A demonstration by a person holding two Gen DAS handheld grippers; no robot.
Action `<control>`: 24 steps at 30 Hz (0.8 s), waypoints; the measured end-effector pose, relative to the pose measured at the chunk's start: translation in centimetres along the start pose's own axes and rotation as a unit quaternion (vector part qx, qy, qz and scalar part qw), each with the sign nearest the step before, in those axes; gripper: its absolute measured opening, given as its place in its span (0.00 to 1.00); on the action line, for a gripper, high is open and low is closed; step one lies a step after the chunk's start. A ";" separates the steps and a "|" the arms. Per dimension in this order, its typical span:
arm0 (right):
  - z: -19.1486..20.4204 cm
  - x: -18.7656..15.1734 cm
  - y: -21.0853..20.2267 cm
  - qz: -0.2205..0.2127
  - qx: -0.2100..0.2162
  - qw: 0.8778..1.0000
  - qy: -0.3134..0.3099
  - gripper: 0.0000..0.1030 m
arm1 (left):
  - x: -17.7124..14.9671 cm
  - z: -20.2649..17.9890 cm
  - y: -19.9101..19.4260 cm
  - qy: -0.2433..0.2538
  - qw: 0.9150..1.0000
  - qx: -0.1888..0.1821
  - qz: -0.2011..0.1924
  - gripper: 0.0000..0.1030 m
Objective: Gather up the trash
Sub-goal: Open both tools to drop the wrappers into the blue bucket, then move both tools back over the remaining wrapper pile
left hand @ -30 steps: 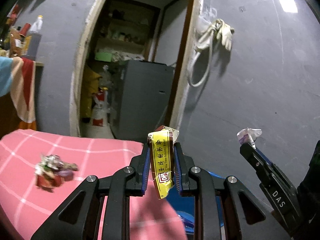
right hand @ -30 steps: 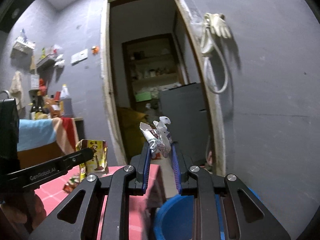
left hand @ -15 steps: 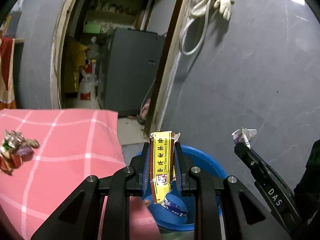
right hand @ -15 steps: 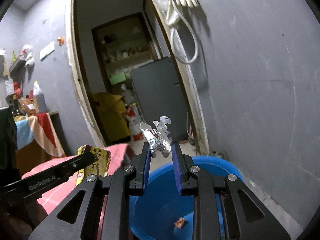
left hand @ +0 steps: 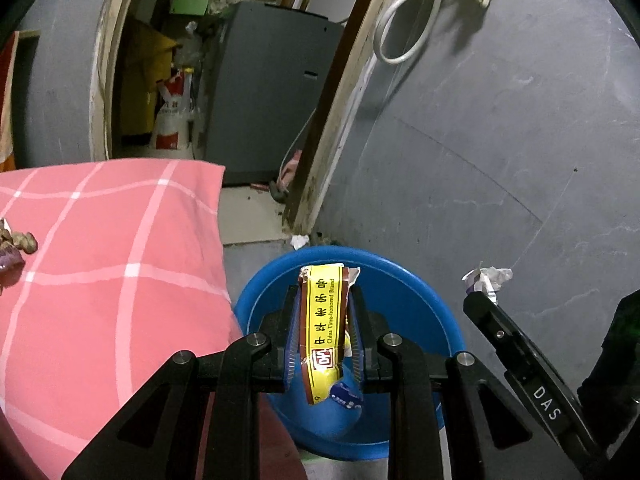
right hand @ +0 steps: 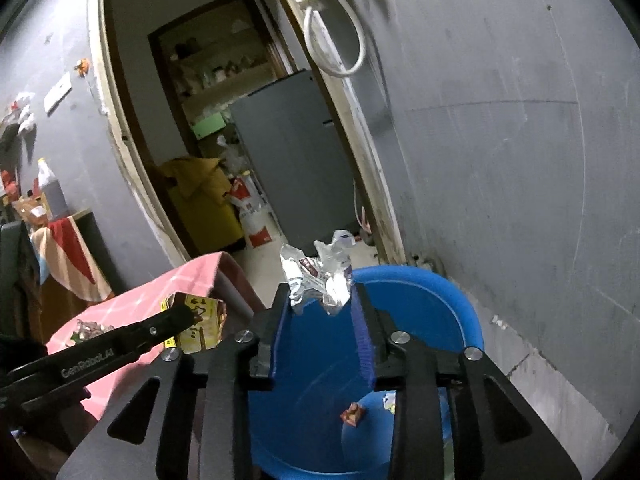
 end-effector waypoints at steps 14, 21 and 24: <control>-0.5 0.0 0.4 0.011 -0.004 1.000 0.014 0.42 | 0.2 0.9 -0.3 -0.013 1.000 0.001 0.002 0.32; -0.1 0.2 -0.2 -0.010 0.000 1.000 0.008 0.55 | 0.3 1.8 -2.3 -0.014 0.999 0.020 -0.027 0.48; 0.3 0.3 -0.8 -0.031 0.004 1.000 0.001 0.74 | 0.3 2.5 -3.7 -0.012 0.999 0.027 -0.042 0.52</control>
Point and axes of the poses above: each gripper's, at about its wrist camera, not at the fingertips, and y roughly the way its jaws point, z to its left, x to its top, the point moved 2 cm from there along y, roughly the way its jaws point, and after that the axes turned 4 degrees about z, right-handed, at the moved point
